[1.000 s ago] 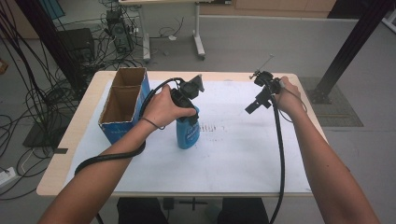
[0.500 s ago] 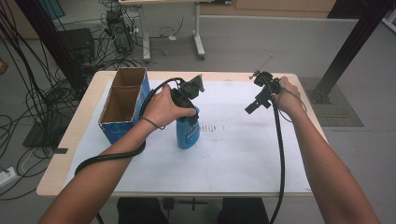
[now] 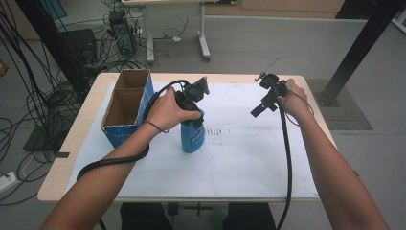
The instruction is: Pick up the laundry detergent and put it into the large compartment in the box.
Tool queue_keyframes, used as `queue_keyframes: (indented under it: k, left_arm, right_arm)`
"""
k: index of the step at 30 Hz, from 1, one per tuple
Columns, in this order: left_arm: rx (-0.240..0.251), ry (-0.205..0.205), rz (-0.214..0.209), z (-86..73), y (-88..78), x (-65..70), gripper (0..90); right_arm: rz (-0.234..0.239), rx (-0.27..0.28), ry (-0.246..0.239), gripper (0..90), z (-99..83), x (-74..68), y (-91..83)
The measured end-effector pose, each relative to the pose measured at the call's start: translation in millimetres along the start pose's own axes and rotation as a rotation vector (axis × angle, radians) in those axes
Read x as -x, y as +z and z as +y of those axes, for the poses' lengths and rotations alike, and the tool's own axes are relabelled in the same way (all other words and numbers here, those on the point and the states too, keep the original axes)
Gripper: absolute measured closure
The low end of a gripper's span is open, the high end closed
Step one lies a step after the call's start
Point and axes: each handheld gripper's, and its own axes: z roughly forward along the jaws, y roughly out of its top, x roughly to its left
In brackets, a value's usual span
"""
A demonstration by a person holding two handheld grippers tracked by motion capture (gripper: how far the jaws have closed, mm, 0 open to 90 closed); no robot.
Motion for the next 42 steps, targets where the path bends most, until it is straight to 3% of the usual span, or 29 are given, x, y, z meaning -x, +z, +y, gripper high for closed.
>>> queue_keyframes:
  k: [32, 42]
  left_arm:
    - [0.001, 0.012, 0.012, 0.1, -0.4, 1.9, 37.0]
    - [0.000, 0.030, 0.005, 1.7, -9.1, 6.8, 37.2]
  right_arm:
    - [0.001, -0.022, -0.003, 6.8, 1.7, -0.5, 1.8]
    - [-0.006, -0.025, -0.002, 6.8, -0.2, 1.3, -1.1]
